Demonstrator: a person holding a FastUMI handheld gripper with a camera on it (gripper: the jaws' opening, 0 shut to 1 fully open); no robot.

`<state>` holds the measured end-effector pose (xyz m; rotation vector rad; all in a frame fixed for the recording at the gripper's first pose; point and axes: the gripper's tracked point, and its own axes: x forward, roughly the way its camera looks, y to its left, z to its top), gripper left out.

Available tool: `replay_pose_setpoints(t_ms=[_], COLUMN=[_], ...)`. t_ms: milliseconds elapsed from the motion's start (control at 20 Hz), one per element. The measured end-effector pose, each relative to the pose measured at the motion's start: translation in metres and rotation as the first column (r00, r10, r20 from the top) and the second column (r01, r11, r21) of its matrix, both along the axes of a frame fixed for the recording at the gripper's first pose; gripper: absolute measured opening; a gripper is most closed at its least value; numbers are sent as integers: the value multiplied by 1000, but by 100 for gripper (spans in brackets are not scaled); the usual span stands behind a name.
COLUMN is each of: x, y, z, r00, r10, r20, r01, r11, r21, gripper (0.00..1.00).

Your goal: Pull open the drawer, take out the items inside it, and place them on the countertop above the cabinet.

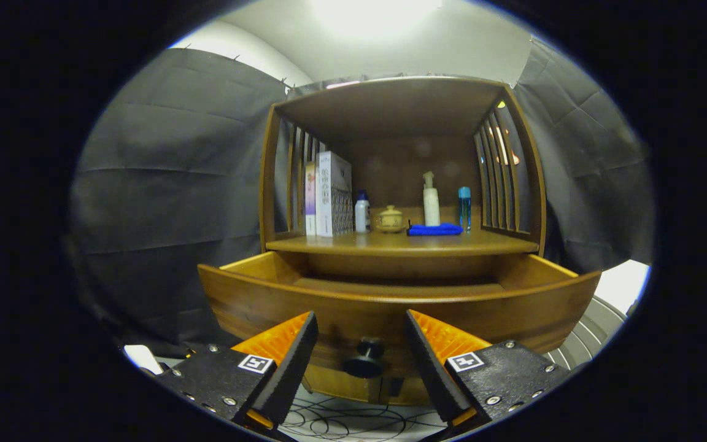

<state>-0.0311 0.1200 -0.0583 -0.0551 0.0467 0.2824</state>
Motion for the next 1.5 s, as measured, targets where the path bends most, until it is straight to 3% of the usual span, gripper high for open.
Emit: replay_pose_setpoints(t_ms=[250,700,1150,1300,1500], x=[28,118,153,151,153], y=[-9,-8,-15,-15,-18], z=[32,21,-42,-55,-63], r00=[1000,964,835,784,756], r10=[-11,-4,-22,-6,-22], r20=[-19,-266,-550,-621,-655], r01=[12,-8,-68,-92,-81], r11=[1000,999,988,988,989], r21=[27,-44,-142,-126,-126], gripper=[93,93,93,86,67])
